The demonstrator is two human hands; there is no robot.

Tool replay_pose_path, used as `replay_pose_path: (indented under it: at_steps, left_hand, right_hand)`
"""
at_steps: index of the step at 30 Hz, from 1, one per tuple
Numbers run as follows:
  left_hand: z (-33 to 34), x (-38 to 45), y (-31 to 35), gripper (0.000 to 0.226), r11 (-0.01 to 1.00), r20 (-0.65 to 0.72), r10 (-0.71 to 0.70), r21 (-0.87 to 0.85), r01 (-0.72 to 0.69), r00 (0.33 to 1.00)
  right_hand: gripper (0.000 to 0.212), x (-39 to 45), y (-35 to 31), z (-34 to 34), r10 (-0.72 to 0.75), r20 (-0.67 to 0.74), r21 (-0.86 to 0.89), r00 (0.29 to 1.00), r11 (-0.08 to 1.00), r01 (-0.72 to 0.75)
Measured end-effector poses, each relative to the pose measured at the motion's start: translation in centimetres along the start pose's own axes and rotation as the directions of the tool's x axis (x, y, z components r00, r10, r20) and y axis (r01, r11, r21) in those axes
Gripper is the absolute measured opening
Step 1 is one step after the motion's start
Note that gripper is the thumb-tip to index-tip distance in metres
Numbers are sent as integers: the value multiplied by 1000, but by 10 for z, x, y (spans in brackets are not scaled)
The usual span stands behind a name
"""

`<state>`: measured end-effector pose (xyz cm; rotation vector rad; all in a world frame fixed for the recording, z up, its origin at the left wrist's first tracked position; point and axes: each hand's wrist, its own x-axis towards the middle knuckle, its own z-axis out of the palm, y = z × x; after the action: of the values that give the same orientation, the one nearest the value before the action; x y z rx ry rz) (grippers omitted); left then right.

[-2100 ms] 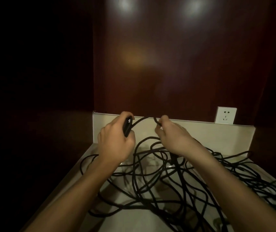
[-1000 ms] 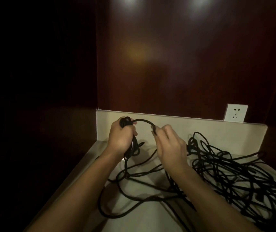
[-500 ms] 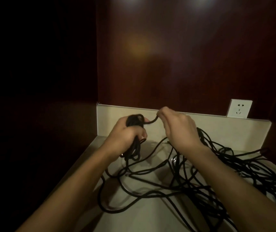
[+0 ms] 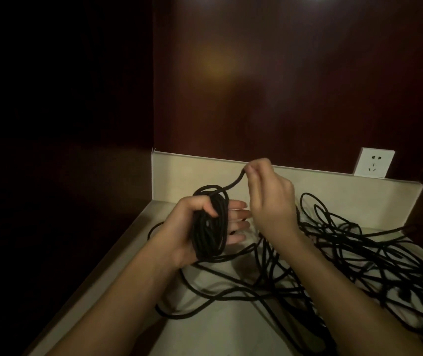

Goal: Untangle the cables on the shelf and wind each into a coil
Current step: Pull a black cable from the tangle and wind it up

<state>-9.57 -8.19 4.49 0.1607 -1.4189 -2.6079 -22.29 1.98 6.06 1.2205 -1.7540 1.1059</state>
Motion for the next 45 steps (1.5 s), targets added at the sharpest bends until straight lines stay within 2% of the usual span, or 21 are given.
replay_pose_path:
  at_steps: [4,6,8,10,11,13,16,19,25,27,29,30,32,34,37,38,39,40,41,43,45]
  left_hand:
    - [-3,2,-7,58,990,-81,83,-106,-92,993]
    - [-1,1,-11,50,980,-93,111,-153,-125,989]
    - [6,0,-14,57,967,-113,157,-183,-176,981]
    - [12,6,-16,65,939,-188,225,-219,-265,956]
    - [14,8,-16,63,922,-211,257,-241,-305,943]
    - [15,10,-17,49,887,-219,309,-285,-364,925]
    - [11,11,-17,33,832,-261,381,-322,-452,887]
    - [13,14,-13,27,777,-332,463,-294,-557,822]
    - [10,27,8,30,644,-472,626,-134,-753,620]
    - [13,33,18,29,590,-506,679,-55,-805,532]
    - [22,36,25,21,527,-480,765,82,-846,430]
    - [28,37,25,19,510,-455,798,162,-845,395]
    - [40,38,19,18,518,-415,822,259,-816,390]
    - [44,39,9,18,539,-409,816,283,-793,409]
    - [34,37,15,23,552,-498,777,246,-796,385]
    - [30,36,20,23,557,-547,748,209,-804,376]
    - [28,34,25,22,562,-594,714,172,-809,370]
    - [29,33,28,21,565,-636,680,139,-813,364]
    - [31,32,29,23,564,-667,653,114,-817,358]
    - [39,31,29,25,558,-687,646,127,-820,333]
    - [46,30,30,27,547,-690,656,156,-822,306]
  right_hand:
    - [21,-19,-2,4,59,185,-115,981,993,-38]
    - [21,-28,-6,5,92,221,-165,971,985,-56]
    - [20,-38,-15,6,146,249,-195,957,976,-98]
    - [7,-52,-25,11,202,309,-165,929,974,-157]
    - [12,-60,-28,14,240,332,-140,912,969,-204]
    - [24,-71,-34,17,285,369,-106,885,959,-264]
    - [16,-86,-38,15,341,387,-108,857,940,-325]
    - [28,-105,-37,15,282,429,-252,858,950,-186]
    - [59,-94,-4,8,12,375,-342,927,931,126]
    - [51,-75,10,1,-1,360,-384,933,911,149]
    - [35,-54,37,-3,-97,383,-353,919,904,242]
    - [27,-44,53,-5,-171,414,-307,894,898,314]
    - [19,-13,83,-11,-233,478,-196,847,912,361]
    - [17,21,92,-16,-168,595,-80,786,961,266]
    - [19,44,74,-22,-54,785,0,617,996,87]
    - [22,40,63,-19,-39,824,-59,566,986,153]
    - [27,30,51,-11,4,810,-205,586,939,277]
    - [35,16,38,-2,19,731,-392,682,830,397]
    - [41,1,21,6,6,608,-539,794,737,407]
    - [29,-23,-12,17,-77,405,-625,911,704,338]
    - [21,-36,-26,29,-107,211,-597,972,773,215]
